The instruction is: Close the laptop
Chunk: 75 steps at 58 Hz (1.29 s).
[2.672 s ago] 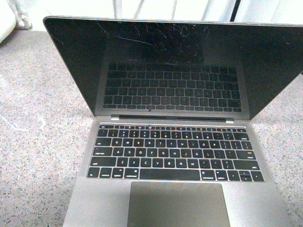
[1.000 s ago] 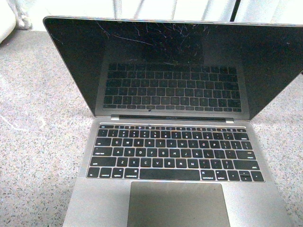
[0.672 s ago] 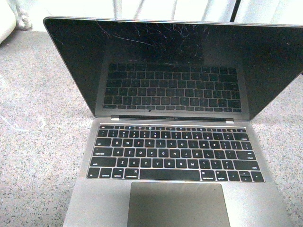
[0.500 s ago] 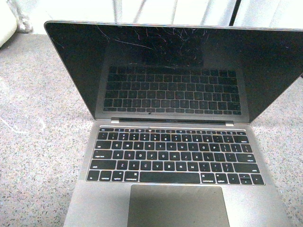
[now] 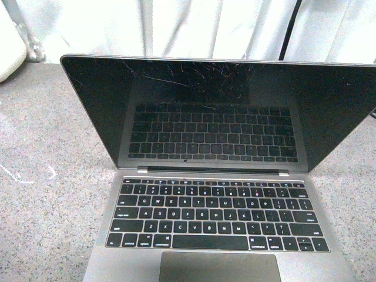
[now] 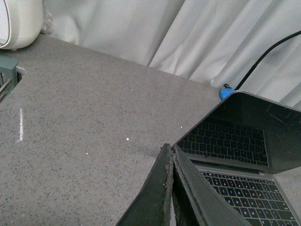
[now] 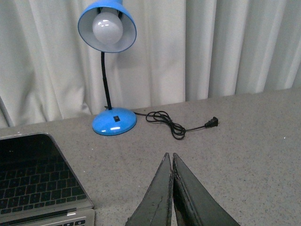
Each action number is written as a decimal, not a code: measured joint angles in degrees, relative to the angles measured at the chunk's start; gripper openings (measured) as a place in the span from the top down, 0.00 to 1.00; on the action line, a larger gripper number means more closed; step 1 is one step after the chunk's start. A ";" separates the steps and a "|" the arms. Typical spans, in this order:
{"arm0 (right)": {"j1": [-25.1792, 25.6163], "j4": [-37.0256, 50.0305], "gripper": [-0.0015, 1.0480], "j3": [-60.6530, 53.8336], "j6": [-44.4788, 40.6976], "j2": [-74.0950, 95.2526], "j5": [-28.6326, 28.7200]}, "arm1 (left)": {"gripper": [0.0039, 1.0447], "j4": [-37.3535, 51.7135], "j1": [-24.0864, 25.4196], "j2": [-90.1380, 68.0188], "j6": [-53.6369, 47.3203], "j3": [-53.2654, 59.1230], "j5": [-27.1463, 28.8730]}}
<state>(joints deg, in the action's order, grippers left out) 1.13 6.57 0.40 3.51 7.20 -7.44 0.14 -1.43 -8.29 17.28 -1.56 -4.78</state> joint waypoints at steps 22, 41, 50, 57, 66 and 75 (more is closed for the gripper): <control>9.42 25.55 0.99 5.75 -5.92 33.11 18.34 | 0.96 21.03 -4.74 -25.90 1.88 -6.78 -2.62; 10.95 26.62 0.99 18.25 -16.66 54.93 27.89 | 0.96 27.43 -4.87 -42.49 0.70 -15.98 -7.56; 8.66 20.87 0.99 27.89 -20.41 61.37 29.73 | 0.96 27.17 -5.86 -47.89 -0.72 -21.49 -8.52; 5.64 15.54 0.99 34.45 -24.41 66.38 29.24 | 0.96 25.86 -8.31 -51.34 -3.63 -25.05 -8.87; -1.14 9.70 0.99 40.65 -33.11 73.72 27.52 | 0.96 20.92 -14.16 -58.21 -13.94 -30.12 -7.30; -5.68 8.26 0.99 44.02 -37.83 78.01 26.95 | 0.96 19.23 -17.22 -63.80 -19.39 -36.20 -6.69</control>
<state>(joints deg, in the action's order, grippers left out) -4.56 14.83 44.42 -34.33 85.21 19.51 19.38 -18.65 -72.10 -2.11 -37.76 -11.46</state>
